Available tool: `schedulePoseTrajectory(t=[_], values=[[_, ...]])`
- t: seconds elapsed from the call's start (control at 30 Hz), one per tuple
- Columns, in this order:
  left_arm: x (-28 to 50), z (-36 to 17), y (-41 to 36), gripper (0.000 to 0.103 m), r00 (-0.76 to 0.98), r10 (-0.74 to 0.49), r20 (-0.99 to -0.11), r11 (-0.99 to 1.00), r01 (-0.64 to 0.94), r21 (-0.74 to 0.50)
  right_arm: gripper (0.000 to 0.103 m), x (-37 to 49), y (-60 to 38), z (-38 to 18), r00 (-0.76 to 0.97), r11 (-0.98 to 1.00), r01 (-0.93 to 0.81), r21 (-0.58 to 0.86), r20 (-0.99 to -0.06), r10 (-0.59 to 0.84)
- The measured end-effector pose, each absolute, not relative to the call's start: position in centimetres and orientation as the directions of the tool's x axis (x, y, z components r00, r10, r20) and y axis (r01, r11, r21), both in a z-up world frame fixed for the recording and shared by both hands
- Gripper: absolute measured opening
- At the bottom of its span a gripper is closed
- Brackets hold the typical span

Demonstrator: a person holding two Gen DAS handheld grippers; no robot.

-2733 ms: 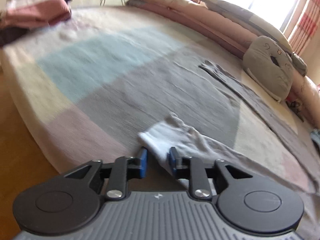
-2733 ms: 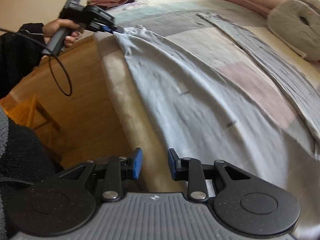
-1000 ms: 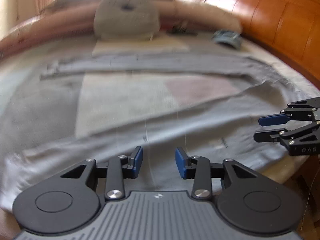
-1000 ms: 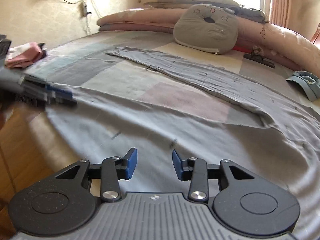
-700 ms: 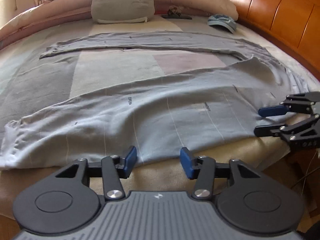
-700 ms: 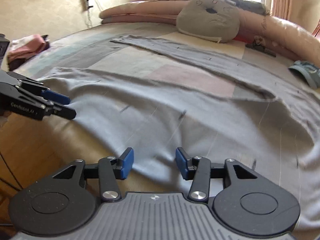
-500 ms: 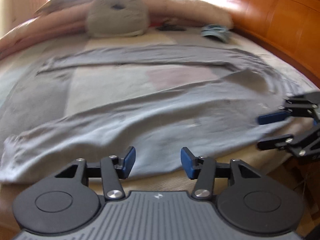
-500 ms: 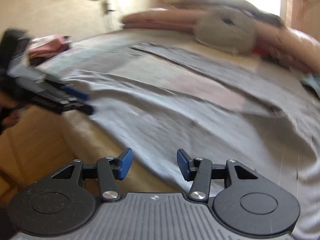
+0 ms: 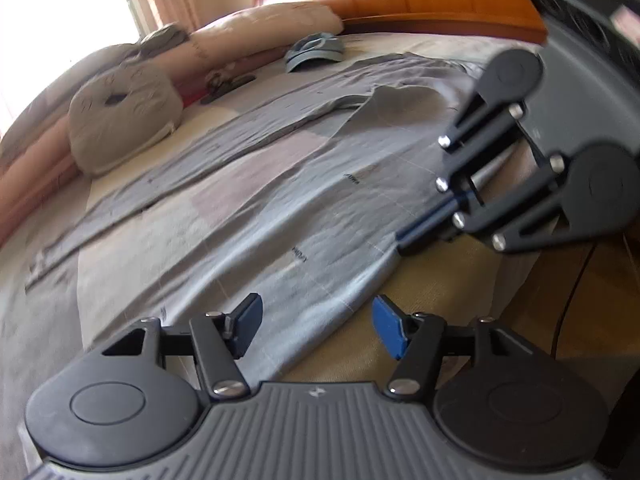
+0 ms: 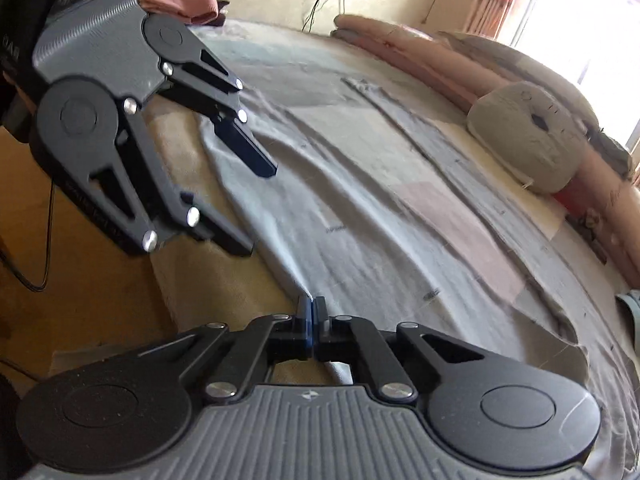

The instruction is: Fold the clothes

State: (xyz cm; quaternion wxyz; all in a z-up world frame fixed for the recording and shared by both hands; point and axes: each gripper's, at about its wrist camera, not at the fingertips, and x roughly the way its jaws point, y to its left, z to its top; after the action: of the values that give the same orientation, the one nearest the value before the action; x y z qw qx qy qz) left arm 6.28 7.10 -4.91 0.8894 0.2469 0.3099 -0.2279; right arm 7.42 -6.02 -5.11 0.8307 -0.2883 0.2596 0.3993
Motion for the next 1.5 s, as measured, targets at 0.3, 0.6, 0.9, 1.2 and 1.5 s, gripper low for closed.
schedulePoseTrajectory(t=[0.3, 0.6, 0.9, 1.2, 1.5], values=[[7.2, -6.0, 4.7, 0.065, 0.809, -0.129, -0.573, 0.699, 0.484, 0.526, 0.012, 8.0, -7.5, -3.6, 0.561, 0.578, -0.791, -0.199, -0.613, 0.556], [6.6, -5.8, 6.2, 0.065, 0.830, -0.086, -0.552, 0.715, 0.437, 0.546, 0.032, 5.5, -4.9, -7.7, 0.766, 0.460, -0.642, -0.613, -0.534, 0.357], [4.3, -7.8, 6.9, 0.000, 0.864, 0.027, -0.503, 0.543, 0.409, 0.733, 0.005, 4.8, -5.5, -7.7, 0.793, 0.459, -0.610, -0.646, -0.490, 0.363], [2.3, -7.6, 7.5, 0.004, 0.794, -0.045, -0.607, 0.556, 0.525, 0.645, 0.004, 4.4, -6.2, -6.9, 0.715, 0.461, -0.696, -0.550, -0.585, 0.383], [0.6, -5.2, 11.7, 0.017, 0.778, -0.042, -0.627, 0.706, 0.467, 0.532, 0.016, 2.6, -8.4, -5.2, 0.667, 0.525, -0.732, -0.435, -0.614, 0.421]])
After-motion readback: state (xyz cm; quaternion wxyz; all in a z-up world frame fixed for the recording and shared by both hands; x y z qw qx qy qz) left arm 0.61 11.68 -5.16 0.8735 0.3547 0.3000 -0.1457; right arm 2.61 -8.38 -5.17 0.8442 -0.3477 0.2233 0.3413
